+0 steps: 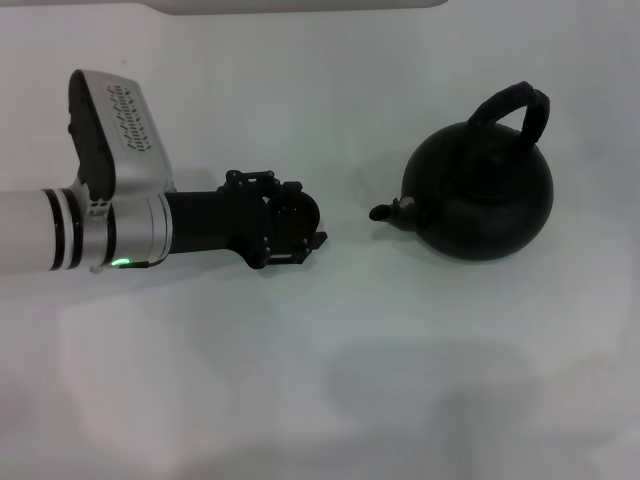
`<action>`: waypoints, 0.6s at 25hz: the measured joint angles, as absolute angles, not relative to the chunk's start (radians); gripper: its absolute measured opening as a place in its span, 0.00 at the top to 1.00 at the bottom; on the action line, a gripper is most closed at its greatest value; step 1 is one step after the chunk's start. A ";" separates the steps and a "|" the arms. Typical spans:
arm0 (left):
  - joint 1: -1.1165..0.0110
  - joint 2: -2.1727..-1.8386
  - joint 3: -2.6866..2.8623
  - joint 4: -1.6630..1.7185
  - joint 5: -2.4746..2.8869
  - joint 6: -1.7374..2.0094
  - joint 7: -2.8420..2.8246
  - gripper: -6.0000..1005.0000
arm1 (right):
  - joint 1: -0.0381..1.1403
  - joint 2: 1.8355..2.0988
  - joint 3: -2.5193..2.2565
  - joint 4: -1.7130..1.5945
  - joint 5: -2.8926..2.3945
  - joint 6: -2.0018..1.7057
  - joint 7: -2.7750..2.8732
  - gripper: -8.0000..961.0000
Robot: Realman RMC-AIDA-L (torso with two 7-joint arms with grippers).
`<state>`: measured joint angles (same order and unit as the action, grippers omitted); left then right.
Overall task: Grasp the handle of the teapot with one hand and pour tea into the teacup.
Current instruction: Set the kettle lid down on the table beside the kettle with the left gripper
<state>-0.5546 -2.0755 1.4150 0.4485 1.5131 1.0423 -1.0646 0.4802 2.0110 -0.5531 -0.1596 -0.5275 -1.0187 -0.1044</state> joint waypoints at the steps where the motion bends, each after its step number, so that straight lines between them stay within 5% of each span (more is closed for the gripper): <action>1: -0.559 -2.075 1.416 0.443 1.513 1.039 -1.057 0.30 | 0.481 2.011 -0.557 -0.160 -0.527 -1.019 -0.104 0.12; 15: -0.599 -2.081 1.421 0.381 1.511 1.025 -1.011 0.30 | 0.481 2.013 -0.571 -0.157 -0.527 -1.032 -0.104 0.12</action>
